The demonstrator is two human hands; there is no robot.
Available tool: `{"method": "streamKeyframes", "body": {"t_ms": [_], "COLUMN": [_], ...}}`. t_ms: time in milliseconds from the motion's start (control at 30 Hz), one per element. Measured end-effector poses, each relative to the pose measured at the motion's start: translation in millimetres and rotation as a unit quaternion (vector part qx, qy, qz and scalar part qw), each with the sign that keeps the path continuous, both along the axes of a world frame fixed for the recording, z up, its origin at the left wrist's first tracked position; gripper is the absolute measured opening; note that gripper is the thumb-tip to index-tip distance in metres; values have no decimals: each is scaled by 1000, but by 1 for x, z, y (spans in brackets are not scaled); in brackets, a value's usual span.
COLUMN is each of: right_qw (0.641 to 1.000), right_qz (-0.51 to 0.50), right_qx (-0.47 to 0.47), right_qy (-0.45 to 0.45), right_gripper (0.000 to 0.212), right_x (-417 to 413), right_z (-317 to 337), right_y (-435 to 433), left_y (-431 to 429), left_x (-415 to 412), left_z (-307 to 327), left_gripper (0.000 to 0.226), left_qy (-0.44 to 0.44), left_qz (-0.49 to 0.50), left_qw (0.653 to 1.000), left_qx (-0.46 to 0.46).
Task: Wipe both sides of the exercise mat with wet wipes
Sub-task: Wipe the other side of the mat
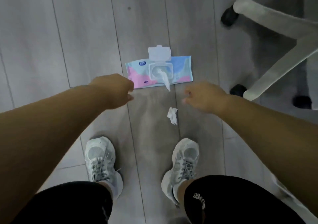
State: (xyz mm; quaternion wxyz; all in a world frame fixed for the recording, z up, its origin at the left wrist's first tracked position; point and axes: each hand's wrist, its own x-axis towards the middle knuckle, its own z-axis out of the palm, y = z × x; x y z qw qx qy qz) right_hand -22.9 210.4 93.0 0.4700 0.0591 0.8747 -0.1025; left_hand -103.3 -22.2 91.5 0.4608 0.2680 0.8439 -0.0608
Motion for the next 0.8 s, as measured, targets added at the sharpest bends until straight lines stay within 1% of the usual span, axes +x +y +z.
{"method": "streamKeyframes", "body": {"t_ms": [100,167,267,333,400,467,533,633,733,800], "right_qw": [999,997,990,982,974,970,963,948,936,924], "right_qz": [18,9,-7,-17,-22,-42,-86,-132,-142,-146], "right_qx": [-7,1,-13,-36,-44,-43,-56,-88,-101,-109], "right_qy": [32,75,141,186,219,235,248,277,307,335], "right_gripper": [32,33,40,40,34,25,20,16,14,13], "right_x": [-12,-22,-36,-43,-46,-43,-37,-29,-29,-29], "right_z": [-59,-91,-122,-136,-147,-154,-157,-159,-158,-155], "right_y": [3,2,-4,-11,-15,-14,-10,-5,-1,0], "left_y": [5,13,28,37,45,51,56,61,65,66], "left_x": [-17,-32,-50,-56,-55,-47,-39,-40,-46,-46], "left_z": [-55,-80,-103,-115,-126,-136,-144,-153,-160,-163], "left_gripper": [33,29,26,27,32,37,39,44,44,42], "left_qy": [32,55,86,98,106,109,120,167,196,203], "left_qz": [-25,-9,11,13,9,20,31,-2,-37,-42], "left_qw": [999,998,990,980,972,967,964,961,953,950], "left_qx": [9,39,116,170,209,229,233,220,229,233]}}
